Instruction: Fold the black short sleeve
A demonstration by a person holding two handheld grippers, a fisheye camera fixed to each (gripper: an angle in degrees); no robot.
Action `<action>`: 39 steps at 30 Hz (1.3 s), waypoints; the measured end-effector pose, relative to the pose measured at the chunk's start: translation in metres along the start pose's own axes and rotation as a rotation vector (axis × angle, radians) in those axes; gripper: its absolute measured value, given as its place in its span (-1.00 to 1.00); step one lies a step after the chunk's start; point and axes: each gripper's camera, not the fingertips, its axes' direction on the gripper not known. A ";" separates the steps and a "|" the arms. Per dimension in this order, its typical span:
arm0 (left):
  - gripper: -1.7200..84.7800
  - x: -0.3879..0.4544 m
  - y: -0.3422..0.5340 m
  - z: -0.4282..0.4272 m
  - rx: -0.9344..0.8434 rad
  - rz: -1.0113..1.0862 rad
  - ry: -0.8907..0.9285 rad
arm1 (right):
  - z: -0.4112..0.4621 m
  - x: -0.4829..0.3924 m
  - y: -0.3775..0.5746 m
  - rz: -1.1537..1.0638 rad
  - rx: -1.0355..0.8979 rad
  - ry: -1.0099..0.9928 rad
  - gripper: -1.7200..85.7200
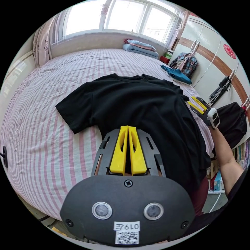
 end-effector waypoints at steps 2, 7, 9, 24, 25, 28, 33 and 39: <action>-0.94 -0.003 0.005 -0.001 0.006 -0.006 0.010 | 0.001 -0.018 -0.012 -0.051 -0.008 0.029 -0.78; -0.94 -0.006 0.016 -0.002 0.002 -0.006 -0.005 | 0.008 -0.050 -0.038 -0.117 -0.066 0.075 -0.89; -0.94 -0.008 0.020 -0.003 0.004 -0.005 -0.003 | 0.008 -0.055 -0.042 -0.120 -0.077 0.068 -0.92; -0.94 -0.026 0.063 0.004 -0.081 -0.004 -0.051 | 0.003 -0.065 -0.011 -0.045 -0.156 -0.039 -0.91; -0.94 -0.029 0.067 0.005 -0.089 -0.005 -0.058 | 0.000 -0.064 -0.009 -0.032 -0.148 -0.049 -0.88; -0.94 -0.039 0.081 0.005 -0.091 -0.015 -0.025 | -0.013 -0.054 0.012 0.022 -0.158 -0.073 -0.83; -0.94 -0.052 0.115 -0.020 -0.028 -0.009 0.004 | -0.071 -0.011 0.078 0.284 -0.133 -0.137 -0.91; -0.94 -0.051 0.160 -0.082 0.037 0.022 -0.028 | -0.214 -0.015 0.150 0.621 0.167 -0.470 -0.96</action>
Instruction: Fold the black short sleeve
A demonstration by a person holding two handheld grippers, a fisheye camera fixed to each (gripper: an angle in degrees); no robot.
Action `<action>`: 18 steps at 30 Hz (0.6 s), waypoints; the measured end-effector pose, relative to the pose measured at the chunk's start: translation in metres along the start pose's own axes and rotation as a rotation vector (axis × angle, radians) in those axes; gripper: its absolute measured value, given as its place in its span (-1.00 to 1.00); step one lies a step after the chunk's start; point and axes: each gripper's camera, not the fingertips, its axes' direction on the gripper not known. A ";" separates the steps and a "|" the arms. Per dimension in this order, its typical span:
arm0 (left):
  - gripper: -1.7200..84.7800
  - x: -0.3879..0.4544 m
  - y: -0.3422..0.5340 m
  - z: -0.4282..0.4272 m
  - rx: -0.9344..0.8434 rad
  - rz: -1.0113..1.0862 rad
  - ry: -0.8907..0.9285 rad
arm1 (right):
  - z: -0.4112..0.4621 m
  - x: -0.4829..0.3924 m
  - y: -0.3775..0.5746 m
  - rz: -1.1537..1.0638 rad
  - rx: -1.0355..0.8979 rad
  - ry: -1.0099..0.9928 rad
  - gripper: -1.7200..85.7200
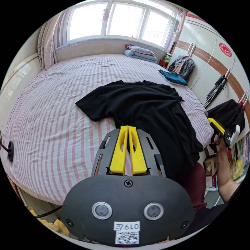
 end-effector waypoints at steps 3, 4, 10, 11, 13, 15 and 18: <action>-0.93 0.010 0.042 -0.028 0.023 0.067 0.001 | -0.037 -0.056 0.036 -0.008 0.070 -0.105 -0.94; -0.93 0.011 0.063 -0.034 0.011 0.075 -0.002 | -0.049 -0.078 0.050 -0.019 0.107 -0.102 -0.91; -0.89 -0.011 0.182 -0.041 -0.006 -0.020 0.173 | -0.054 -0.155 0.094 -0.240 0.040 -0.004 -0.77; -0.87 -0.016 0.200 -0.039 0.003 -0.039 0.226 | -0.051 -0.160 0.096 -0.268 0.031 0.034 -0.77; -0.82 -0.021 0.223 -0.034 0.006 -0.062 0.273 | -0.044 -0.170 0.103 -0.339 0.011 0.135 -0.76; -0.78 -0.022 0.243 -0.030 0.005 -0.057 0.291 | -0.040 -0.173 0.105 -0.369 -0.005 0.142 -0.76; -0.70 -0.024 0.269 -0.029 0.023 -0.061 0.320 | -0.022 -0.181 0.107 -0.451 -0.058 0.185 -0.74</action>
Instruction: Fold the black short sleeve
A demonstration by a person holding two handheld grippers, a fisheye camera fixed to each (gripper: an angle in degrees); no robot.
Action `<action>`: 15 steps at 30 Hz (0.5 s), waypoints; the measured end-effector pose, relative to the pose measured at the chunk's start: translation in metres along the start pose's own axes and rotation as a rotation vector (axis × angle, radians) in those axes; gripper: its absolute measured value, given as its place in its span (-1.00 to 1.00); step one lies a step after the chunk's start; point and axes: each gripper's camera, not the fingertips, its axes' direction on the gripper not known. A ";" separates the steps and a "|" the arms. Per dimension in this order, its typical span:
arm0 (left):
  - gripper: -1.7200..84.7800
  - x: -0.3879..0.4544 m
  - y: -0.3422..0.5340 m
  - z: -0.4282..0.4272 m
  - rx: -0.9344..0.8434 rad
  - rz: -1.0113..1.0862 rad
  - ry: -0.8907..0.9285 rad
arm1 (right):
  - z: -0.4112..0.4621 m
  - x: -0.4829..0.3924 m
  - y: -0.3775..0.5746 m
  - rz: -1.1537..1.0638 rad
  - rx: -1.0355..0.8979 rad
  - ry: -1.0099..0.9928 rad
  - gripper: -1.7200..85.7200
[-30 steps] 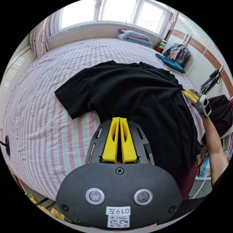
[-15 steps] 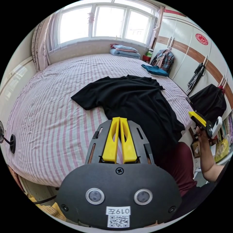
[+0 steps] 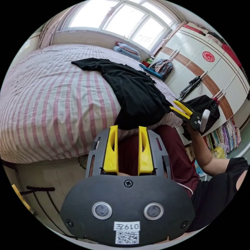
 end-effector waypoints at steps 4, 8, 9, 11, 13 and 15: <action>-0.64 -0.014 0.015 0.000 0.046 -0.060 0.077 | 0.018 -0.006 -0.008 -0.052 -0.022 0.001 -0.74; -0.63 -0.019 0.025 0.014 0.037 -0.114 -0.039 | 0.037 -0.006 -0.006 -0.038 -0.057 -0.047 -0.76; -0.63 -0.020 0.027 0.015 0.043 -0.124 -0.033 | 0.041 -0.005 -0.003 -0.022 -0.066 -0.050 -0.79; -0.63 -0.015 0.035 0.019 0.060 -0.127 -0.040 | 0.045 -0.002 0.002 0.008 -0.064 -0.061 -0.86; -0.64 -0.009 0.039 0.020 0.048 -0.118 -0.080 | 0.048 0.003 0.013 0.064 -0.054 -0.043 -0.94; -0.68 -0.004 0.043 0.020 0.035 -0.121 -0.120 | 0.050 0.011 0.022 0.126 -0.046 -0.081 -0.96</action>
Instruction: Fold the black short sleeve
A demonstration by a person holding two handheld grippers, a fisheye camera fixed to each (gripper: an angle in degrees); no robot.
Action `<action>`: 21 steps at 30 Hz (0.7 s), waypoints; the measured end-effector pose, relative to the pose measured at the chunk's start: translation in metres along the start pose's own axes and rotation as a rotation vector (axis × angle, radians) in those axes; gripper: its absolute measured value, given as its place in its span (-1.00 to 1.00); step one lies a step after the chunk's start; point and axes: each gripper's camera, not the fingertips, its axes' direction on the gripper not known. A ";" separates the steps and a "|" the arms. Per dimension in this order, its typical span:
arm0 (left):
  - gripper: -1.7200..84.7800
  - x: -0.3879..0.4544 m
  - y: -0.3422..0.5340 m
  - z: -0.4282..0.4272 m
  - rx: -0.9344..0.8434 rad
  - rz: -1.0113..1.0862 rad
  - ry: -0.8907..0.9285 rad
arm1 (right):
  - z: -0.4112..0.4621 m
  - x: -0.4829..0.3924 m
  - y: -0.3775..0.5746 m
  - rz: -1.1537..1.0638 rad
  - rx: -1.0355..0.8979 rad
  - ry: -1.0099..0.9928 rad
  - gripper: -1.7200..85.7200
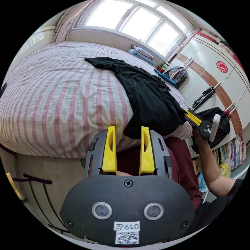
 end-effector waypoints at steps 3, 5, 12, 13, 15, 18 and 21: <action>-0.75 0.009 0.006 -0.001 -0.031 0.017 -0.029 | -0.005 0.025 0.019 0.151 0.055 -0.053 -0.97; -0.80 0.016 0.010 0.001 -0.046 0.026 -0.058 | -0.008 0.039 0.032 0.228 0.086 -0.073 -0.97; -0.90 0.017 0.030 -0.003 -0.056 -0.014 -0.014 | -0.017 0.126 0.113 0.653 0.212 -0.193 -0.97; -0.91 0.016 0.034 -0.003 -0.056 -0.031 0.005 | -0.013 0.140 0.131 0.718 0.220 -0.213 -0.97; -0.91 0.016 0.041 -0.002 -0.058 -0.052 0.039 | -0.004 0.156 0.155 0.789 0.209 -0.241 -0.97; -0.91 0.016 0.052 -0.006 -0.055 -0.088 0.074 | 0.012 0.173 0.190 0.868 0.190 -0.302 -0.97; -0.89 0.018 0.066 -0.011 -0.058 -0.121 0.156 | 0.026 0.177 0.211 0.882 0.164 -0.350 -0.97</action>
